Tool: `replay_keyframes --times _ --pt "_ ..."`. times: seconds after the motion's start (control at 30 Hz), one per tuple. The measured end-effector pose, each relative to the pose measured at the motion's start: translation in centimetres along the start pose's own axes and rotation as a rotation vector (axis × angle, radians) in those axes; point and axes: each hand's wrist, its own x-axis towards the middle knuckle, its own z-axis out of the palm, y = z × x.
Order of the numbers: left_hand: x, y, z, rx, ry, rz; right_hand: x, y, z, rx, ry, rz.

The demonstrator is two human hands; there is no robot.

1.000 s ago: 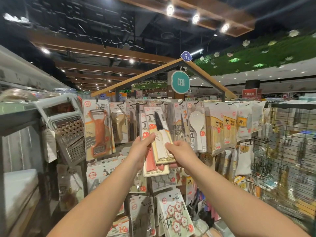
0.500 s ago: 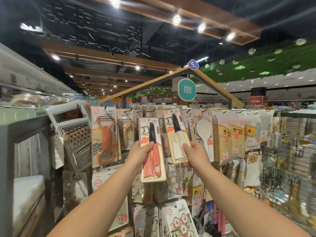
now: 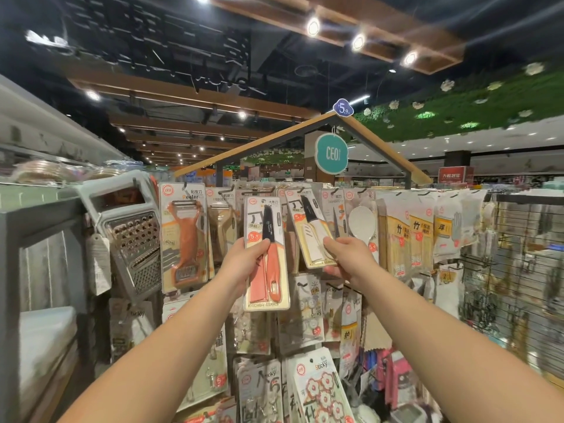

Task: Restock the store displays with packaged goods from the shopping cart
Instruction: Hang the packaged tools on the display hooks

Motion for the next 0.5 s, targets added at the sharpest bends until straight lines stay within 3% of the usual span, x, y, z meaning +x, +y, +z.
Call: replay_keyframes --times 0.13,0.2,0.3,0.33,0.5 --pt "-0.1 0.1 0.8 -0.013 -0.015 0.006 -0.2 -0.2 -0.2 0.190 -0.064 0.048" --pt "-0.2 0.0 1.2 -0.022 -0.012 0.006 -1.2 -0.1 -0.2 0.076 -0.118 0.059" --pt "-0.5 -0.1 1.8 -0.037 -0.001 0.008 -3.5 0.1 -0.4 -0.418 -0.205 -0.008" --pt "-0.5 -0.1 2.0 -0.046 0.004 0.016 -3.9 0.2 -0.5 -0.480 -0.247 -0.026" --pt "-0.8 0.2 3.0 -0.053 -0.009 0.052 -6.0 0.2 -0.2 -0.376 -0.440 0.000"
